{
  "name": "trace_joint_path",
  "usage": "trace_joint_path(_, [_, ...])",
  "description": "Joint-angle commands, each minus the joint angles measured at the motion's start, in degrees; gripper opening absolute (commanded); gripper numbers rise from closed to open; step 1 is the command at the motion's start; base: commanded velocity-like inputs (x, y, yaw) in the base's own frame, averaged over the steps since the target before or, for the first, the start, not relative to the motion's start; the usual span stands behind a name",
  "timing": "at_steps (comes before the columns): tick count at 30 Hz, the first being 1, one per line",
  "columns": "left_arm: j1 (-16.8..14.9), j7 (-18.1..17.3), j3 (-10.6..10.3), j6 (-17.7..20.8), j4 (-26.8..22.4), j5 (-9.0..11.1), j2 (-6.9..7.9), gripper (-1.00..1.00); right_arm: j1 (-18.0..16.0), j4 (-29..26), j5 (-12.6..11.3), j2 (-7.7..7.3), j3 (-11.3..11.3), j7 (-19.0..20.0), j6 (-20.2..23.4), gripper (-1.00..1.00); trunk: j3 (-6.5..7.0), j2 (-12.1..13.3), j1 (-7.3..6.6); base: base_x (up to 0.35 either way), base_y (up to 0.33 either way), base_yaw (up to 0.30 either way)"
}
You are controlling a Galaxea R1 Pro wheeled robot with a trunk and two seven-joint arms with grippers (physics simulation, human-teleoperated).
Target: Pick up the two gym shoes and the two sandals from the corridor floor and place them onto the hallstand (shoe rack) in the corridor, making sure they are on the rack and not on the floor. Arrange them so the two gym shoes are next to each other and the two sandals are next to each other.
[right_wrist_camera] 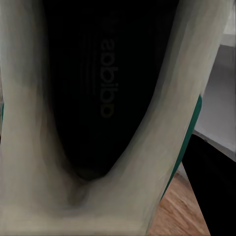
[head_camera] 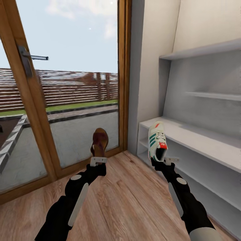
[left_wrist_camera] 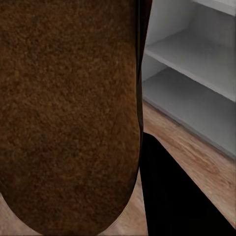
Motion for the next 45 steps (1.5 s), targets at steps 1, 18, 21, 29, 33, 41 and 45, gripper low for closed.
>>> trace_joint_path(1, [0.0, -0.1, 0.0, 0.3, -0.1, 0.2, -0.01, -1.0, 0.0, -0.1, -0.5, 0.0, 0.0, 0.1, 0.3, -1.0, 0.01, 0.0, 0.01, 0.181, 0.149, -0.223])
trace_joint_path(18, [0.0, -0.2, 0.0, 0.3, -0.1, 0.3, -0.01, -1.0, 0.0, -0.1, -0.5, 0.0, 0.0, 0.1, 0.3, -1.0, 0.95, 0.0, 0.01, 0.026, 0.019, -0.238])
trace_joint_path(21, [0.0, -0.2, 0.0, 0.3, -0.1, 0.3, -0.01, -1.0, 0.0, -0.1, -0.5, 0.0, 0.0, 0.1, 0.3, -1.0, 0.95, 0.0, 0.01, 0.0, 0.0, -0.298])
trace_joint_path(29, [0.0, -0.2, 0.0, 0.3, -0.1, 0.3, -0.01, -1.0, 0.0, -0.1, -0.5, 0.0, 0.0, 0.1, 0.3, -1.0, 0.95, 0.0, 0.01, 0.0, 0.045, -0.3])
trace_joint_path(33, [0.0, -0.2, 0.0, 0.3, -0.1, 0.3, -0.01, -1.0, 0.0, -0.1, -0.5, 0.0, 0.0, 0.1, 0.3, -1.0, 0.95, 0.0, 0.01, 0.0, 0.245, -0.3])
trace_joint_path(41, [0.0, -0.2, 0.0, 0.3, -0.1, 0.2, -0.01, -1.0, 0.0, -0.1, -0.5, 0.0, 0.0, 0.1, 0.3, -1.0, 0.95, 0.0, 0.01, 0.0, 0.104, -0.3])
trace_joint_path(45, [0.0, -0.2, 0.0, 0.3, -0.1, 0.3, -0.01, -1.0, 0.0, -0.1, -0.5, 0.0, -0.1, 0.1, 0.3, -1.0, 0.95, 0.0, 0.01, 0.0, 0.027, -0.3])
